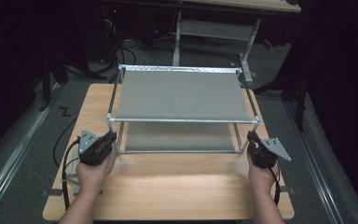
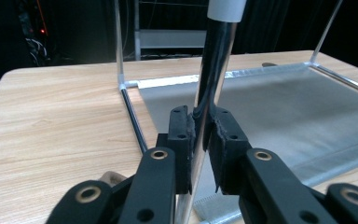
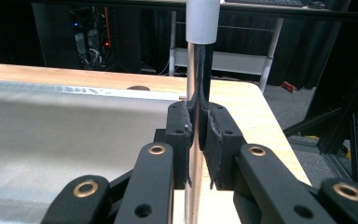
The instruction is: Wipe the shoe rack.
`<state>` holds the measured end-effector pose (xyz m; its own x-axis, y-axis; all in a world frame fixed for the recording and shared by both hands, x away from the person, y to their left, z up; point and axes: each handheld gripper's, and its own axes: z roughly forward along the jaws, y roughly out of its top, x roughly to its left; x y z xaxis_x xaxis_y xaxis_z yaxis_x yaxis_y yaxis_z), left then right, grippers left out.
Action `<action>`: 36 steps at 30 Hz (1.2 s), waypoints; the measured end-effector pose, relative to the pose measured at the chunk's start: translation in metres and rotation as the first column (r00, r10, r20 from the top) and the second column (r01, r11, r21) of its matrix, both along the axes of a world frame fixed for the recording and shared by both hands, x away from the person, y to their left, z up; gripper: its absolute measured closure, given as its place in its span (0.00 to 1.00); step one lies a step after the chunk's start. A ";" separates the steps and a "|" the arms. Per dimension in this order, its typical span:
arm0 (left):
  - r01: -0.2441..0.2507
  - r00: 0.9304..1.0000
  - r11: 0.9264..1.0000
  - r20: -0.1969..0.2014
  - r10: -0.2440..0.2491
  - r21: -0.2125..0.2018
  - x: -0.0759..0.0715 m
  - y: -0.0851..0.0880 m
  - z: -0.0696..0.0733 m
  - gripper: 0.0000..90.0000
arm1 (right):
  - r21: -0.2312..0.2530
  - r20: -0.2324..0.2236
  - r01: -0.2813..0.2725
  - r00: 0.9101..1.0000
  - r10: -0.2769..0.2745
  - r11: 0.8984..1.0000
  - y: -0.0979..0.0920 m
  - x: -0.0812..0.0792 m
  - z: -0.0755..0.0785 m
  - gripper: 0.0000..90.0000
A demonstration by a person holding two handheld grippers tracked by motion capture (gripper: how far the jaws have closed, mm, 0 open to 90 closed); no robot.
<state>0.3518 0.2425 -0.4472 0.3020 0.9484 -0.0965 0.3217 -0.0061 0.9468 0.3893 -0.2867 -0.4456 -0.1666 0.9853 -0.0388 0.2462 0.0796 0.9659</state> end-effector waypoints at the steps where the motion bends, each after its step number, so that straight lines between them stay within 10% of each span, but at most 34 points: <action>1: -0.010 1.000 1.000 0.011 0.011 -0.011 -0.003 0.000 0.001 0.84 | 0.007 0.001 -0.002 1.000 0.002 1.000 -0.001 -0.001 0.001 0.81; 7: -0.027 0.995 0.999 0.095 0.030 -0.032 -0.042 -0.008 0.007 0.63 | 0.017 0.019 -0.006 1.000 0.005 1.000 0.003 -0.030 0.003 0.72; 10: 0.060 0.993 0.998 0.105 -0.057 -0.023 -0.061 -0.023 0.003 0.60 | 0.017 -0.007 -0.039 0.999 0.039 0.999 0.013 -0.046 -0.004 0.69; 15: 0.269 0.962 0.963 -0.055 -0.268 0.011 -0.069 -0.064 -0.025 0.53 | 0.014 -0.056 -0.130 0.990 0.131 0.991 0.044 -0.073 -0.012 0.60; 20: 0.337 0.932 0.926 -0.204 -0.301 0.172 -0.064 -0.095 -0.047 0.41 | -0.006 -0.104 -0.227 0.969 0.225 0.974 0.068 -0.087 -0.025 0.49; 23: 0.339 0.934 0.914 -0.196 -0.299 0.221 -0.064 -0.099 -0.048 0.39 | -0.019 -0.146 -0.278 0.951 0.273 0.960 0.073 -0.087 -0.030 0.42; 36: 0.331 0.934 0.925 -0.207 -0.292 0.185 -0.062 -0.094 -0.050 0.37 | -0.004 -0.174 -0.265 0.950 0.260 0.964 0.071 -0.083 -0.035 0.36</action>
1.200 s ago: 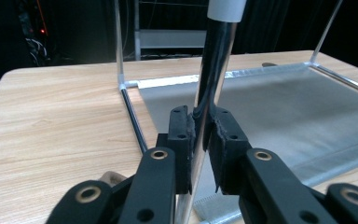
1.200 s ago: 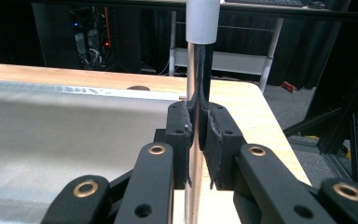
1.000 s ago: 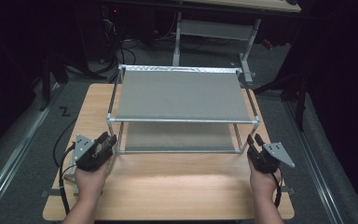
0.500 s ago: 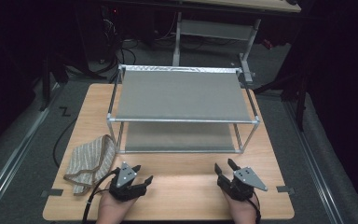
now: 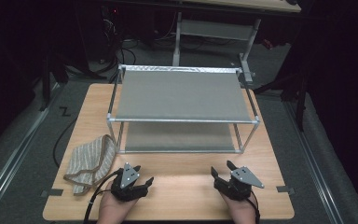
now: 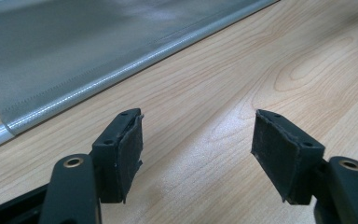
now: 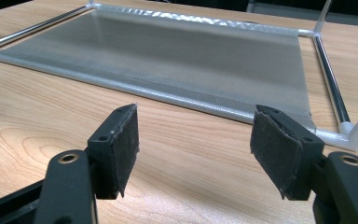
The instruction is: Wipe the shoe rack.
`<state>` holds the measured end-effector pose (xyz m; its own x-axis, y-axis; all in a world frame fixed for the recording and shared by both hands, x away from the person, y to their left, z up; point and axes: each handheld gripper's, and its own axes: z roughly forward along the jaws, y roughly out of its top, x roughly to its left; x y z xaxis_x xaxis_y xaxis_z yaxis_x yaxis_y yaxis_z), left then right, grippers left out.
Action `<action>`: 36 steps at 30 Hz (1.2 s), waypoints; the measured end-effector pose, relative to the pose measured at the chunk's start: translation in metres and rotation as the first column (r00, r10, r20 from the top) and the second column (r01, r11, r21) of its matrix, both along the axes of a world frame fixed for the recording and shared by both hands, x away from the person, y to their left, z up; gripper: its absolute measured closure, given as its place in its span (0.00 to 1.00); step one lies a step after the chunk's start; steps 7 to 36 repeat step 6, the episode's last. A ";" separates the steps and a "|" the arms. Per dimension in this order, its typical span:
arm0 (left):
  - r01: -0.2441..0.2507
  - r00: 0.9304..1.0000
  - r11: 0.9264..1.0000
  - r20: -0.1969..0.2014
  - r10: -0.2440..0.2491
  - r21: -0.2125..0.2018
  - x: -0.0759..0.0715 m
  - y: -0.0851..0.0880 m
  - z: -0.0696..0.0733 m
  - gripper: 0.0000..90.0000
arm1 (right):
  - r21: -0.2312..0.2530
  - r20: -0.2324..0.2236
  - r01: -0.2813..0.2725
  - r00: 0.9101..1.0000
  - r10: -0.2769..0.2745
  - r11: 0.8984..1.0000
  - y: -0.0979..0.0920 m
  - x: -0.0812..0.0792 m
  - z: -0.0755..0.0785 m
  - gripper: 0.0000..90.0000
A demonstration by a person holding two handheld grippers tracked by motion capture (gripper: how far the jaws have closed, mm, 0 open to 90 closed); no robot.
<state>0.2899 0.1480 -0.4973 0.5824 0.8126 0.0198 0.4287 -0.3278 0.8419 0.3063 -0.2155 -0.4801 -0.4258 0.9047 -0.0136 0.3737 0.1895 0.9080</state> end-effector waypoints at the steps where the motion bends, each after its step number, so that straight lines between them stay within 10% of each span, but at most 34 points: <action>1: 0.001 1.000 1.000 0.000 -0.001 0.000 0.000 0.001 0.000 0.37 | -0.002 -0.001 0.001 1.000 -0.001 1.000 0.000 0.000 0.000 0.36; 36: -0.008 1.000 1.000 0.014 0.008 -0.027 0.001 0.005 0.005 0.37 | -0.007 0.001 0.008 1.000 -0.008 1.000 -0.001 -0.001 0.000 0.36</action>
